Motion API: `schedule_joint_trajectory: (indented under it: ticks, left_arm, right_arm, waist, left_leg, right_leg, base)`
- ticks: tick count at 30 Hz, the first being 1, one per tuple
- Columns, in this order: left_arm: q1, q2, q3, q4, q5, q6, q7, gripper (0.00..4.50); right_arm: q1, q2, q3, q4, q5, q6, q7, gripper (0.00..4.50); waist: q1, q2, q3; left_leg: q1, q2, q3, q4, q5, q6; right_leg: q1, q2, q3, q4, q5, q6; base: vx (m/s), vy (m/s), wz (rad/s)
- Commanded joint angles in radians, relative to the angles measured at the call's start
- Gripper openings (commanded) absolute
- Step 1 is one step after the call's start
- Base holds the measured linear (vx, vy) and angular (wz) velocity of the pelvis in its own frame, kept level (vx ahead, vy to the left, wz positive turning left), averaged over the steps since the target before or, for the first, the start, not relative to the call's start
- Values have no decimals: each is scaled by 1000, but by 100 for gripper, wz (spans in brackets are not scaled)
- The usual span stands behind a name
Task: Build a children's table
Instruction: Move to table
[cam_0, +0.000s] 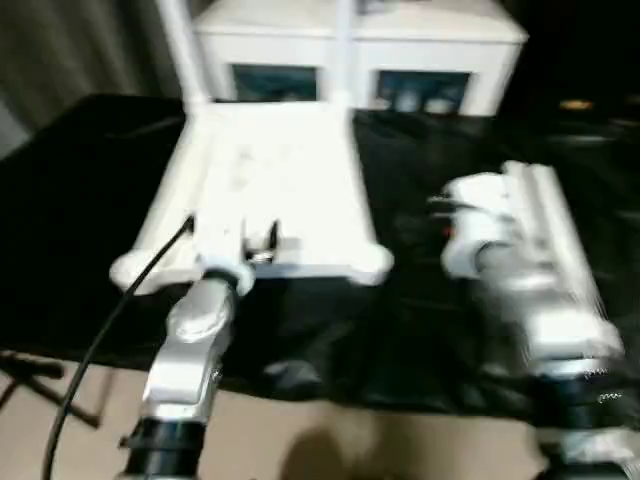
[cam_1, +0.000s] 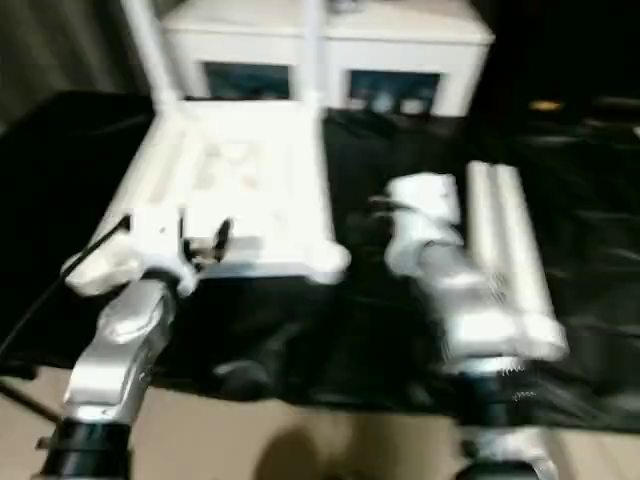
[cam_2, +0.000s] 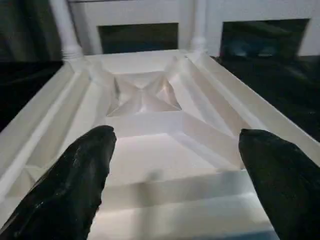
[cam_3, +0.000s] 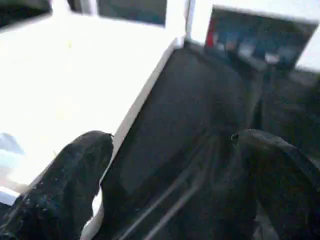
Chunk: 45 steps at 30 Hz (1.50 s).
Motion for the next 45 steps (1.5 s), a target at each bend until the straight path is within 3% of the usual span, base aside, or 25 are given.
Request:
schedule_joint_trajectory:
  ticks: [1, 2, 4, 7, 8, 9, 10, 12, 13, 14, 17, 20, 24, 27, 29, 30, 31, 33, 35, 38, 39, 41, 42, 43, 45]
  left_arm:
    - [5, -8, -4, -10, 7, 9, 12, 450]
    - [7, -9, -4, -14, 7, 10, 14, 450]
    - [8, -7, -5, -17, 7, 10, 17, 450]
    - [8, -5, -5, -18, 11, -3, 23, 450]
    - [6, -17, 13, -20, -5, 2, 37, 450]
    - [2, -20, 21, -23, -7, 17, 48, 450]
    - [2, -20, 21, -23, -7, 17, 48, 450]
    - [-5, -14, 25, -32, -23, -7, 24, 450]
    - [-7, -12, 25, -35, -28, -9, 17, 450]
    - [-11, -2, 23, -37, -29, -14, 3, 450]
    - [-15, 17, 19, -42, -35, -16, -15, 450]
    - [-9, 26, 12, -54, -31, -8, -32, 450]
    - [-3, 33, 4, -67, -31, -7, -42, 450]
    - [-2, 39, -5, -73, -31, -4, -50, 450]
    - [-2, 42, -8, -76, -31, -2, -52, 450]
    - [0, 43, -8, -77, -30, -2, -53, 450]
    - [1, 44, -8, -79, -30, -1, -54, 450]
    - [2, 48, -8, -84, -29, 2, -56, 450]
    - [3, 53, -10, -87, -25, 5, -57, 450]
    - [11, 68, -26, -94, -29, 0, -89, 450]
    - [15, 75, -35, -98, -28, 11, -99, 450]
    - [24, 89, -52, -105, -27, 21, -126, 450]
    - [42, 118, -81, -116, -29, 31, -176, 450]
    - [49, 130, -91, -119, -31, 35, -196, 450]
    - [58, 148, -105, -124, -35, 44, -226, 450]
  right_arm:
    - [17, -2, -7, -20, -6, -24, -23, 447]
    - [29, 17, 3, -35, -6, -44, -31, 447]
    - [42, 34, 23, -50, -16, -55, -32, 447]
    - [49, 41, 46, -57, -29, -53, -24, 447]
    - [51, 41, 52, -57, -27, -47, -18, 447]
    - [51, 41, 54, -57, -21, -39, -14, 447]
    - [51, 41, 54, -57, -21, -39, -14, 447]
    - [49, 39, 51, -55, -1, -27, 2, 447]
    - [49, 38, 51, -54, 2, -26, 4, 447]
    - [47, 41, 40, -49, 15, -12, 7, 447]
    - [45, 44, 29, -35, 21, 0, 20, 447]
    - [46, 44, 36, -31, 24, 5, 25, 447]
    - [46, 53, 40, -29, 37, 9, 25, 447]
    - [42, 69, 39, -19, 35, 10, 24, 447]
    - [40, 76, 39, -12, 37, 10, 25, 447]
    - [38, 78, 41, -9, 38, 11, 26, 447]
    - [37, 79, 43, -7, 39, 12, 27, 447]
    - [30, 78, 60, 1, 41, -1, 48, 447]
    - [18, 73, 80, 15, 29, -10, 57, 447]
    - [-20, 90, 68, 52, 34, 24, 48, 447]
    - [-30, 97, 57, 58, 48, 38, 51, 447]
    - [-47, 105, 37, 68, 70, 77, 51, 447]
    - [-81, 100, 32, 94, 73, 136, 52, 447]
    - [-97, 96, 35, 113, 66, 151, 50, 447]
    - [-130, 99, 29, 160, 60, 164, 39, 447]
  waist:
    - [-14, -9, -63]
    - [12, -66, -69]
    - [32, -64, -51]
    - [15, -31, -38]
    - [8, 46, -56]
    - [-22, 59, -65]
    - [-28, 42, -62]
    - [-14, 19, -48]
    - [-5, 4, -55]
    - [21, -44, -61]
    - [51, -30, -27]
    - [27, -19, -10]
    - [-27, 24, 8]
    - [-35, 36, 30]
    - [-31, -14, 35]
    - [-33, -38, 27]
    - [-9, -27, 7]
    - [3, -13, -4]
    - [-15, 18, -19]
    - [-71, 22, -50]
    - [-69, 12, -54]
    - [-25, -36, -80]
    - [23, -35, -73]
    - [42, -22, -73]
    - [47, 18, -89]
  left_leg:
    - [56, 58, -43, -131, 337, 510]
    - [-33, -105, 45, 57, 80, 416]
    - [-29, -91, 56, 143, -172, 163]
    - [-9, -59, 29, 88, -198, 112]
    - [49, 93, -72, -96, 29, 216]
    - [81, 218, -160, -150, 198, 308]
    - [115, 232, -153, -132, 339, 404]
    - [77, 129, -95, -100, 454, 505]
    - [61, 67, -63, -63, 405, 460]
    - [-25, -40, -7, -34, 218, 257]
    - [22, -21, 6, -107, -61, 12]
    - [69, -17, 15, -148, -277, -47]
    - [131, 24, -14, -203, -608, -13]
    - [140, 97, -39, -303, -806, 1]
    - [198, -9, 38, -158, -656, -25]
    - [204, -55, 60, -37, -379, 1]
    - [78, -40, 34, -66, -178, 40]
    - [65, -25, 12, -127, -105, 63]
    - [87, -15, -7, -171, -55, 75]
    - [237, 34, -93, -151, 315, 326]
    - [230, 24, -96, -128, 451, 366]
    - [88, -105, -40, -55, 729, 338]
    - [10, -79, -31, -51, 638, 273]
    - [-1, -42, -23, -62, 569, 182]
    - [119, -34, -24, -50, 829, 82]
  right_leg:
    - [29, 17, -10, -82, 109, -238]
    - [105, -34, 25, -197, 223, -491]
    - [103, -80, 22, -238, 59, -485]
    - [117, -109, 12, -283, -213, -289]
    - [114, -6, -88, -257, -210, 8]
    - [82, 4, -100, -127, -166, 101]
    - [-15, -8, -56, -6, -181, 123]
    - [-2, -34, 32, -43, 11, 41]
    - [26, -45, 52, -104, 77, 19]
    - [126, -95, 79, -172, 103, 61]
    - [110, -65, 56, -233, -479, 168]
    - [101, -29, 21, -270, -773, 142]
    - [154, 11, -79, -273, -569, 63]
    - [187, -8, -46, -131, -240, 17]
    - [115, -7, -58, -304, -743, 72]
    - [104, -67, -47, -364, -1019, 117]
    - [237, -123, 29, -325, -969, 90]
    - [240, -79, 34, -290, -741, -2]
    - [232, -21, -12, -251, -413, -95]
    - [79, 2, -38, -142, 95, -163]
    - [72, -10, -25, -134, 176, -150]
    - [207, -15, 58, -85, 786, -159]
    - [249, -38, 111, -68, 1265, -195]
    - [242, -6, 115, -43, 1403, -192]
    - [154, 84, 67, -21, 1115, -139]
  base:
    - [-88, -283, -13]
    - [-88, -283, -13]
    - [-84, -302, 1]
    - [-95, -246, -2]
    - [-101, -201, 0]
    - [-89, -214, -11]
    - [-81, -191, -7]
    - [-89, -177, -2]
    - [-141, -218, -17]
    - [-141, -218, -17]
    - [-132, -227, -3]
    - [-78, -109, -5]
    - [-47, -8, -10]
    - [3, -5, -12]
    - [67, -18, -5]
    - [147, 1, -12]
    - [146, 19, -14]
    - [130, 20, -9]
    - [112, 21, -1]
    - [198, 21, 12]
    - [190, 5, 11]
    - [170, 10, 12]
    - [132, 26, 30]
    - [75, 13, 34]
    - [38, 7, 17]
